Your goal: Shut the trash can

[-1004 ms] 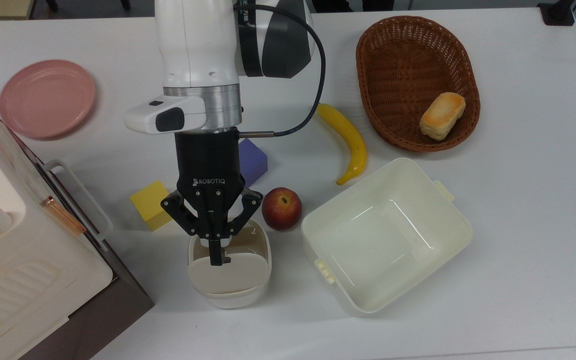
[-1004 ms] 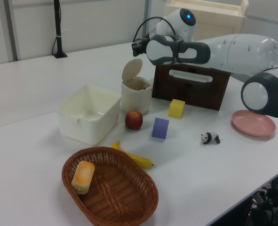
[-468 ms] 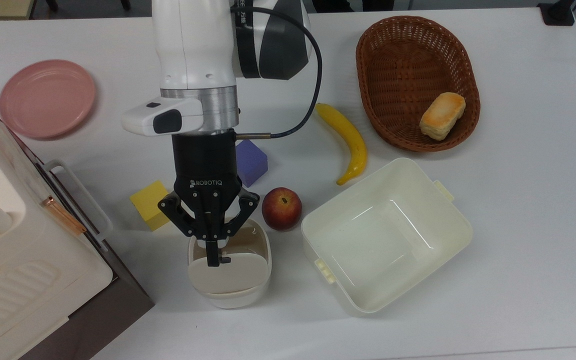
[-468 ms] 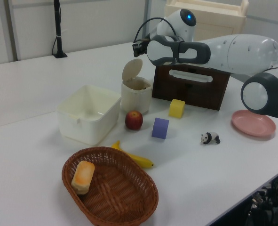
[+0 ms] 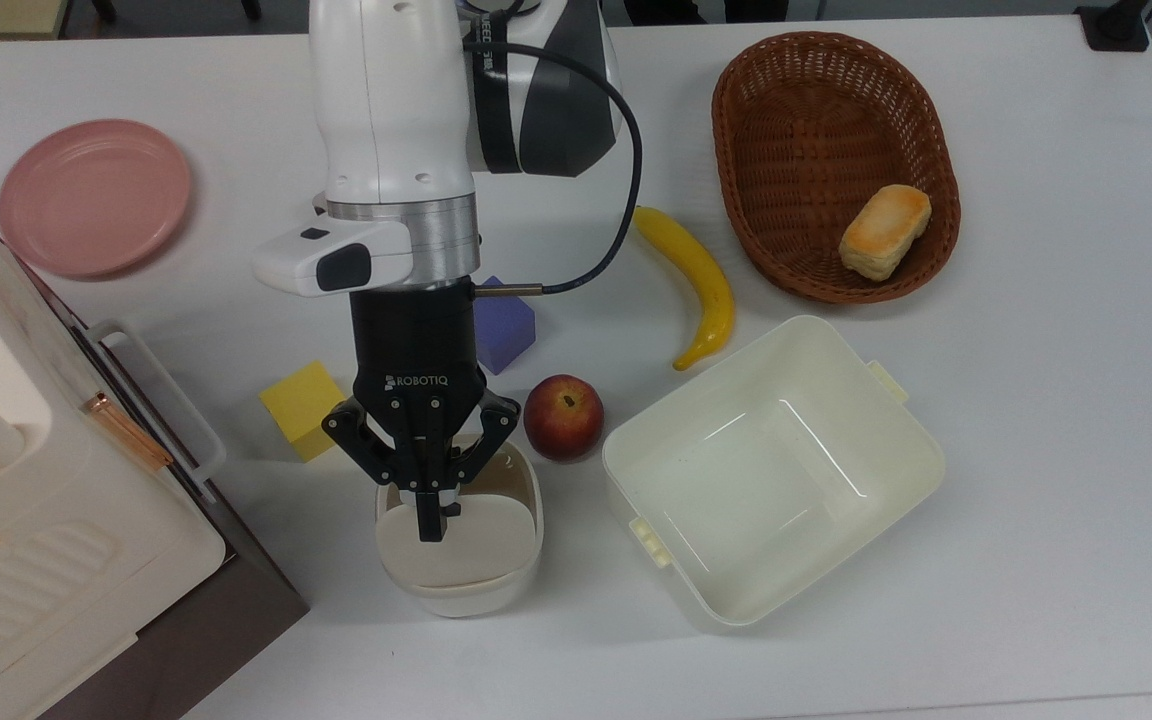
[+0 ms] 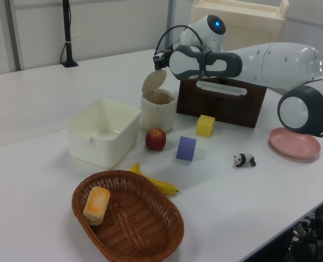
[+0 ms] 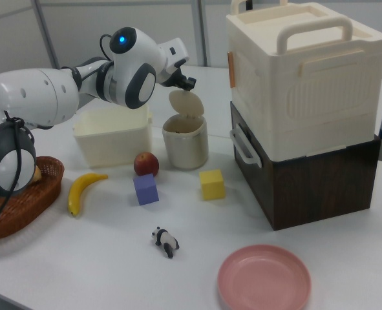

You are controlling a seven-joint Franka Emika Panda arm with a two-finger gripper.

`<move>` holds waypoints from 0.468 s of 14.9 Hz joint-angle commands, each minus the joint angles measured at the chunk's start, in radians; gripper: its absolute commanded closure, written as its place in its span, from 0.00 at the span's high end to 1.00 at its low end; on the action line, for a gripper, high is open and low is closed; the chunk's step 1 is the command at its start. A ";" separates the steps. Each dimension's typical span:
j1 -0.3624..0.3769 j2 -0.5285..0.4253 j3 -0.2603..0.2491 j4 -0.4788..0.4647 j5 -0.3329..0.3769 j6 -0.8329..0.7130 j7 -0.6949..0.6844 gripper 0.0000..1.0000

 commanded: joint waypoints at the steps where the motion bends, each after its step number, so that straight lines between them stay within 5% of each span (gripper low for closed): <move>1: 0.014 0.008 -0.016 0.010 0.004 0.012 -0.022 0.00; 7: 0.001 -0.035 -0.011 -0.074 0.005 0.012 -0.079 0.00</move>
